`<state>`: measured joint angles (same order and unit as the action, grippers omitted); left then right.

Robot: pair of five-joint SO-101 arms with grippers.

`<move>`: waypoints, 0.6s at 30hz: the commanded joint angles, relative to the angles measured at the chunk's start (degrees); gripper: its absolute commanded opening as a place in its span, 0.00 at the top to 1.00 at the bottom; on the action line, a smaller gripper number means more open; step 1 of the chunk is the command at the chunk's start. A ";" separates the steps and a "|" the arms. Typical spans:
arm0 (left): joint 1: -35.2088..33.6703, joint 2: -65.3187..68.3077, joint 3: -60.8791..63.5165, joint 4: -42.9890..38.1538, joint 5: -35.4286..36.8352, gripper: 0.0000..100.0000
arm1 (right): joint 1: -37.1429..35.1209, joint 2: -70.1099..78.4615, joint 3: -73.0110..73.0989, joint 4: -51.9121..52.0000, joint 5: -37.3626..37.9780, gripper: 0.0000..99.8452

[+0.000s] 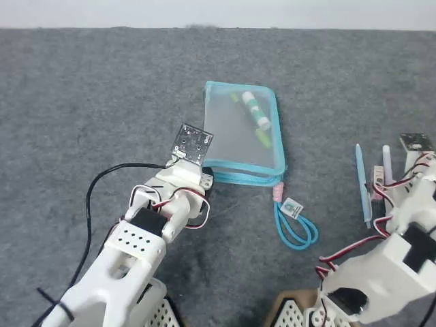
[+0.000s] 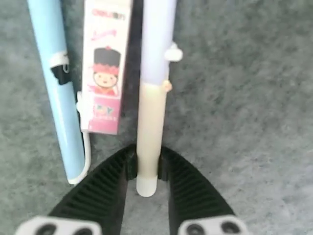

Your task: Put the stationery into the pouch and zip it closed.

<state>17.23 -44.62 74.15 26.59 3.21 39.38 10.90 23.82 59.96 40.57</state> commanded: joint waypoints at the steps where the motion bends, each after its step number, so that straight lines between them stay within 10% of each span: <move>1: -0.09 0.53 -0.66 -1.76 -0.53 0.99 | 0.31 -11.12 0.00 5.49 -0.53 0.99; 9: -0.09 0.53 -0.75 -1.76 -0.53 0.99 | -6.29 -40.13 0.26 24.31 0.00 0.99; 18: 0.00 0.53 -0.92 -4.84 -0.53 0.99 | -41.45 -56.57 2.90 42.86 -0.09 0.99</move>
<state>17.23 -44.62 74.15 24.31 3.38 9.67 -41.41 24.88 100.04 41.27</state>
